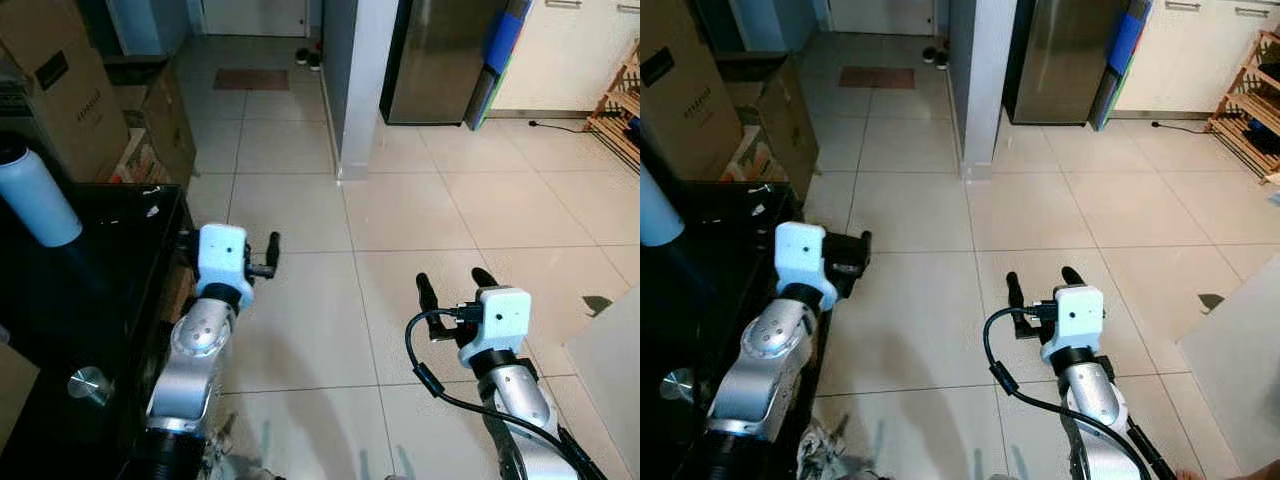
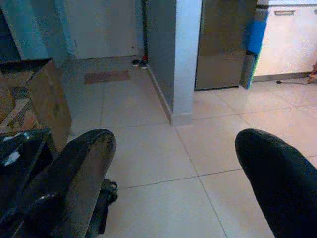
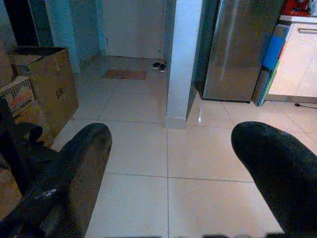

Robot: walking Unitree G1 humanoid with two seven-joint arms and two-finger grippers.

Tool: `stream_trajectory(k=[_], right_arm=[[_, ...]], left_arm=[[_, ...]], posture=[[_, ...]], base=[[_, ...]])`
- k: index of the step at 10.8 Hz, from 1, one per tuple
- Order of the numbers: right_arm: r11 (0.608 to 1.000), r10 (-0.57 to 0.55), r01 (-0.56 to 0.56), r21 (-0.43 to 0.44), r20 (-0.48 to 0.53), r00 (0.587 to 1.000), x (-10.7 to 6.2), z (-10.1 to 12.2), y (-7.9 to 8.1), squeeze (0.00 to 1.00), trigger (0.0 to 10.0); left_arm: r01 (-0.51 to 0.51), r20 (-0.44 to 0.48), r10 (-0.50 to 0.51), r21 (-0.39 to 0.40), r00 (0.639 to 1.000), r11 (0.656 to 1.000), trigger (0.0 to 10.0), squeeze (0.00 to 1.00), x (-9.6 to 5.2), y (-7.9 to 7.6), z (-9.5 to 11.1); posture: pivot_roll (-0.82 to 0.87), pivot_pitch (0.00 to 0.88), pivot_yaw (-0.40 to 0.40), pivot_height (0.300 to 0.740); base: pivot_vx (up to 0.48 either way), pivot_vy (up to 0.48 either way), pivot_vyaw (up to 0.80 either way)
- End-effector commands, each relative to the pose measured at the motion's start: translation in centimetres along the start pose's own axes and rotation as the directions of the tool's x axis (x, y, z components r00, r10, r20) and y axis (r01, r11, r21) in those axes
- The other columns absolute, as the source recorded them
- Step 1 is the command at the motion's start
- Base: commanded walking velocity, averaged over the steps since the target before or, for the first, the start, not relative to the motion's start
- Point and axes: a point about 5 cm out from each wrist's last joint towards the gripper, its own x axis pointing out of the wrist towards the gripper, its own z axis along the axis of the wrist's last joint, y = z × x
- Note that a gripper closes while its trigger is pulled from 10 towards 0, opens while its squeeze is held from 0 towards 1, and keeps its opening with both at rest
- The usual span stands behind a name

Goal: Setting the table

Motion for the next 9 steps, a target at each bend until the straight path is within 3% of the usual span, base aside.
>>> stream_trajectory(k=[1, 2, 3, 5, 6, 8, 9], right_arm=[[1.0, -0.008, 0.008, 0.023, 0.023, 1.0, 0.3, 0.4, 0.0, 0.0, 10.0], [0.995, -0.037, 0.036, 0.09, 0.009, 0.999, 0.5, 0.1, -0.2, 0.0, 10.0], [0.982, -0.067, 0.069, 0.176, -0.016, 0.998, 0.4, -0.1, -0.6, 0.0, 10.0], [0.956, -0.114, 0.124, 0.264, -0.052, 0.992, -0.4, -0.8, -1.4, 0.0, 10.0], [0.942, -0.165, 0.172, 0.287, -0.048, 0.985, -1.1, -0.7, -2.3, 0.0, 10.0], [0.937, -0.219, 0.221, 0.27, -0.04, 0.975, -2.1, -0.8, -3.6, 0.0, 10.0], [0.928, -0.269, 0.271, 0.257, -0.044, 0.962, -2.3, -1.2, -4.6, 0.0, 10.0]], left_arm=[[0.006, -0.036, -0.008, -0.058, 0.999, 0.998, 10.0, 0.0, 0.1, 0.5, -0.3], [0.013, -0.097, -0.031, -0.178, 0.995, 0.984, 10.0, 0.0, 0.0, 0.7, -1.2], [0.015, -0.135, -0.045, -0.214, 0.99, 0.977, 10.0, 0.0, -0.5, 0.9, -2.0], [0.038, -0.168, -0.06, -0.135, 0.984, 0.99, 10.0, 0.0, -1.6, 1.5, -3.4], [-0.02, -0.173, 0.002, -0.101, 0.985, 0.995, 10.0, 0.0, -2.0, 3.3, -3.8], [-0.173, -0.2, 0.143, -0.139, 0.969, 0.975, 10.0, 0.0, -3.2, 6.4, -4.2], [-0.188, -0.216, 0.154, -0.148, 0.964, 0.971, 10.0, 0.0, -4.0, 6.1, -4.8]], posture=[[-0.08, 0.0, 0.003, 0.736], [-0.08, 0.0, 0.007, 0.736], [-0.08, 0.0, 0.013, 0.736], [-0.08, 0.0, 0.018, 0.736], [-0.08, 0.0, 0.014, 0.736], [-0.08, 0.0, 0.024, 0.736], [-0.05, 0.0, 0.032, 0.736]], base=[[0.0, 0.0, 0.0], [0.0, 0.0, 0.0], [0.0, 0.0, 0.0], [0.0, 0.0, 0.0], [0.0, 0.0, 0.0], [0.0, 0.0, 0.0], [0.0, 0.0, 0.0]])
